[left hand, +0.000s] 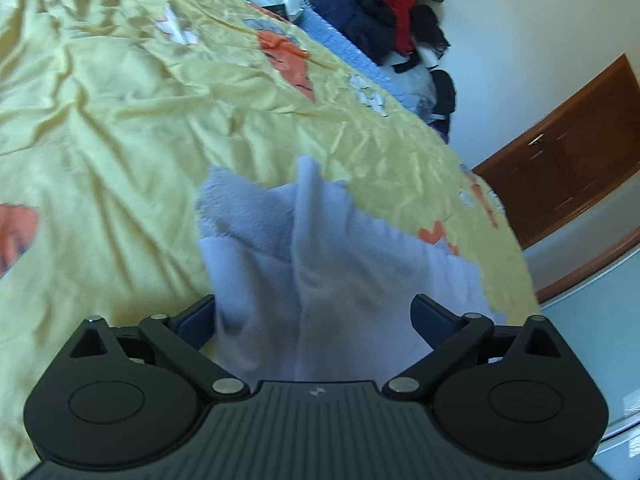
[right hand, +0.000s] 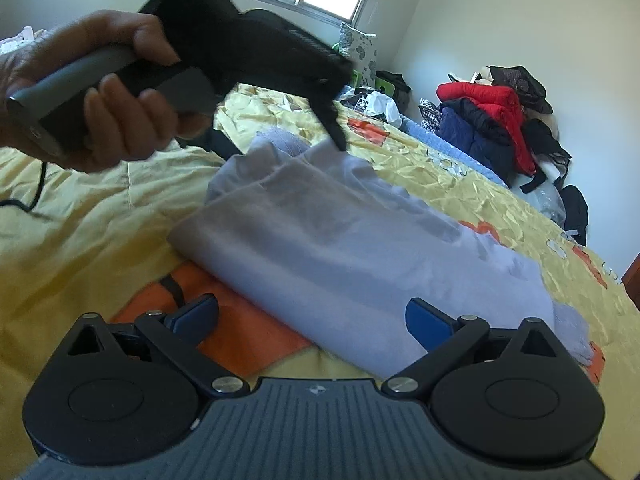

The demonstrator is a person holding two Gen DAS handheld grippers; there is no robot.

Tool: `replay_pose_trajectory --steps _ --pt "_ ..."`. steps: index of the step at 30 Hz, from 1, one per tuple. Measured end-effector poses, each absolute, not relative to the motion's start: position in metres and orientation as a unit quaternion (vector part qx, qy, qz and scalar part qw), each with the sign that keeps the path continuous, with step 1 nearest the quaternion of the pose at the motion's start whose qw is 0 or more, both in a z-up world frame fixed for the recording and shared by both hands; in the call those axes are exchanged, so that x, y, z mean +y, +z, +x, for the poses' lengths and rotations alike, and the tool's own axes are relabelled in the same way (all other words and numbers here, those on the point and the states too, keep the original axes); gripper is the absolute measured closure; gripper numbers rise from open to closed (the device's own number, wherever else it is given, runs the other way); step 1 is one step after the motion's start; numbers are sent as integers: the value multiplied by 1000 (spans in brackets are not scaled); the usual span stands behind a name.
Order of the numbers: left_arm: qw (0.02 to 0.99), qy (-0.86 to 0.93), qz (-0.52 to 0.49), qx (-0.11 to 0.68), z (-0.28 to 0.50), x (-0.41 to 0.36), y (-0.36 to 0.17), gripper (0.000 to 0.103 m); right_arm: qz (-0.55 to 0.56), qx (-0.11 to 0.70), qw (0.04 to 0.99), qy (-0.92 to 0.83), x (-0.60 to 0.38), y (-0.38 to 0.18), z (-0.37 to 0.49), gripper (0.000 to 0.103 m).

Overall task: Fold small clothes
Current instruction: 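Move both open tools to the side edge of the folded sweater, then close both tools on the sweater side edge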

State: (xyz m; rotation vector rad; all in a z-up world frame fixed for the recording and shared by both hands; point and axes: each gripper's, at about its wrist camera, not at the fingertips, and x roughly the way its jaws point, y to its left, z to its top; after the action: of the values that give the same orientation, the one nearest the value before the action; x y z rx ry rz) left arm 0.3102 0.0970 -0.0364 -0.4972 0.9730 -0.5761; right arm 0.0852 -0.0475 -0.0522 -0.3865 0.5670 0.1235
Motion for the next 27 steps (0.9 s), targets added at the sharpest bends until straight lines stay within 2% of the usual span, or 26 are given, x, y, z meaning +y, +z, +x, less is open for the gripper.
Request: replay_pose_trajectory --steps 7,12,13,14,15,17,18,20,23,27 --pt "810 -301 -223 452 333 78 -38 2 -222 263 937 58 -22 -55 110 4" --pt "800 -312 -252 447 350 72 -42 4 -265 240 932 57 0 -59 118 15" --pt "801 -315 -251 443 352 69 -42 9 -271 238 931 57 4 -60 119 21" --pt "803 -315 -247 442 353 67 -42 25 -275 236 930 59 6 -60 120 30" --pt "801 -313 -244 449 356 64 -44 33 -276 237 929 63 8 -60 121 36" --pt "805 -301 -243 449 358 63 -46 55 -273 241 928 74 9 -60 124 54" --pt "804 -296 -245 455 360 63 -48 63 -272 243 928 79 10 -60 125 58" --pt "806 -282 -242 461 363 64 -50 84 -267 244 928 89 9 -60 124 68" --pt "810 -269 -237 465 361 64 -51 93 -263 245 928 101 9 -60 122 82" --pt "828 -251 -207 457 351 55 -40 94 -249 243 932 105 5 -58 120 90"
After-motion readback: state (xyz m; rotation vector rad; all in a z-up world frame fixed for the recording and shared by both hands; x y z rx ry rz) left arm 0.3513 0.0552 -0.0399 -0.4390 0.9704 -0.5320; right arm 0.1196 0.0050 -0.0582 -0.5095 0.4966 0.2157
